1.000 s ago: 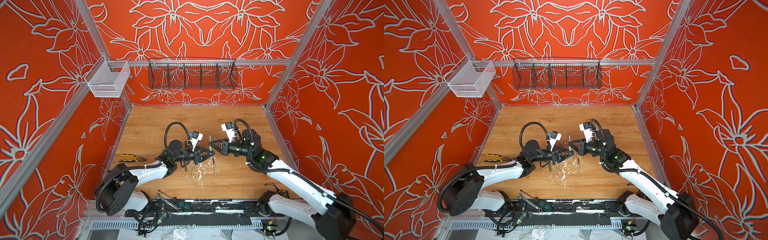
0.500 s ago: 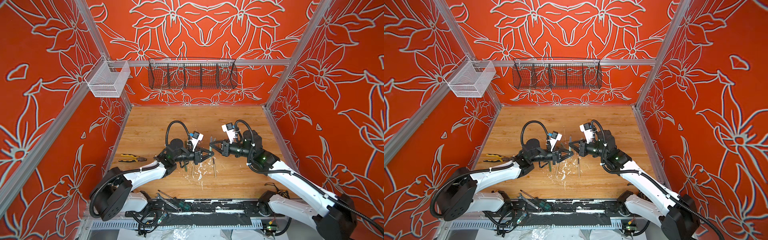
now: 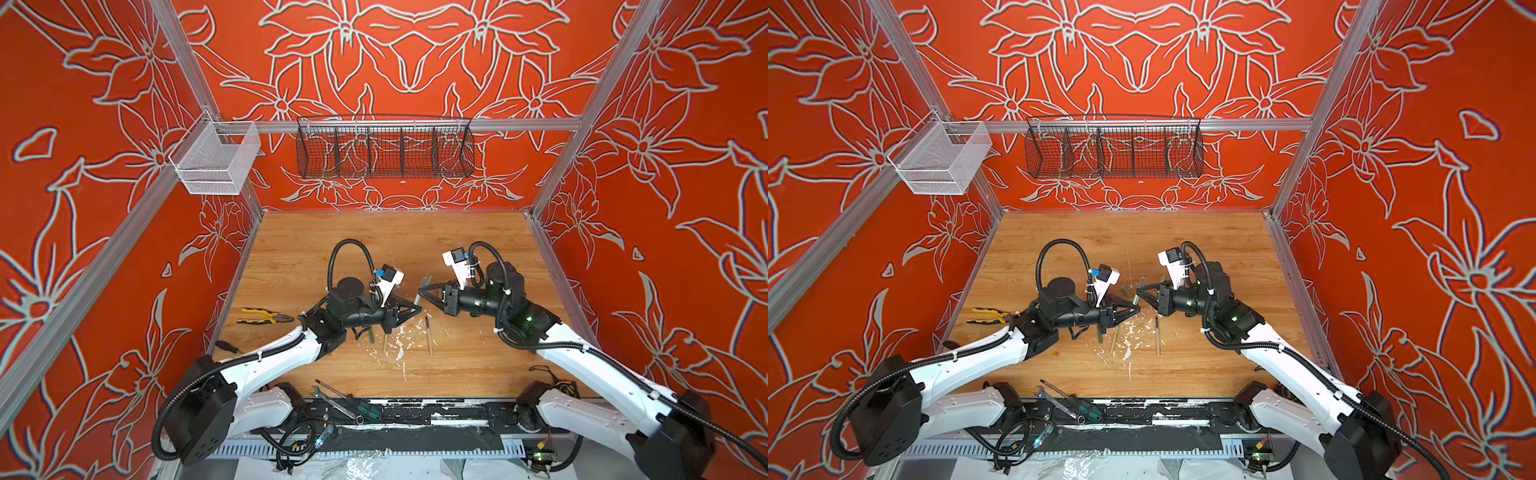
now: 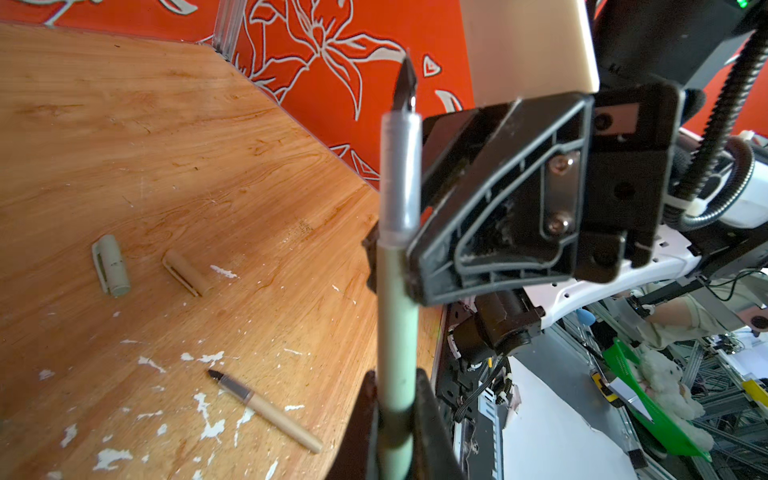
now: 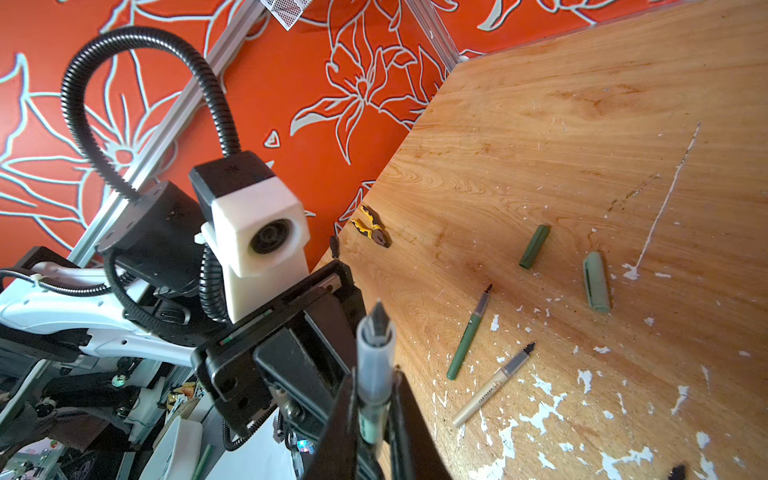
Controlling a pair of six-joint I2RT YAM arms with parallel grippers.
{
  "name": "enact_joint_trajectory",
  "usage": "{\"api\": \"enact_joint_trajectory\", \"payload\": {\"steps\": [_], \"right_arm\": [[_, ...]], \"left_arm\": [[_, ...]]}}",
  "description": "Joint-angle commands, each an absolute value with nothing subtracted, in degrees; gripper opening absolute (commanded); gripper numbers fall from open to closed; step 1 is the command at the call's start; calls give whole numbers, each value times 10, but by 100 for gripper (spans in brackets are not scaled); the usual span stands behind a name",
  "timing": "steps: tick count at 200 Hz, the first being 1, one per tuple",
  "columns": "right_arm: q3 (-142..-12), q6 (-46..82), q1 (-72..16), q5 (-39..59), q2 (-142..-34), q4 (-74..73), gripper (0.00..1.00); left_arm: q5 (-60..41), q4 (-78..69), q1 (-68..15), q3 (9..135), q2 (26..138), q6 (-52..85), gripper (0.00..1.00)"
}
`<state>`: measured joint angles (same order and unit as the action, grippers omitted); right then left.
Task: Insert the pens into the pen caps
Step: 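Open the right gripper, release the pen, and move it over the beige cap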
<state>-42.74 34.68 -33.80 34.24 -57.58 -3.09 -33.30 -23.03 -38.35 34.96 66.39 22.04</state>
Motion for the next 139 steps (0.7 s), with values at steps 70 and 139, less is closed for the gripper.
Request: {"api": "enact_joint_trajectory", "payload": {"steps": [70, 139], "right_arm": [[-472, 315, -294, 177, -578, 183, 63], [-622, 227, -258, 60, -814, 372, 62]], "left_arm": [[-211, 71, -318, 416, 551, 144, 0], [-189, 115, -318, 387, 436, 159, 0]]}}
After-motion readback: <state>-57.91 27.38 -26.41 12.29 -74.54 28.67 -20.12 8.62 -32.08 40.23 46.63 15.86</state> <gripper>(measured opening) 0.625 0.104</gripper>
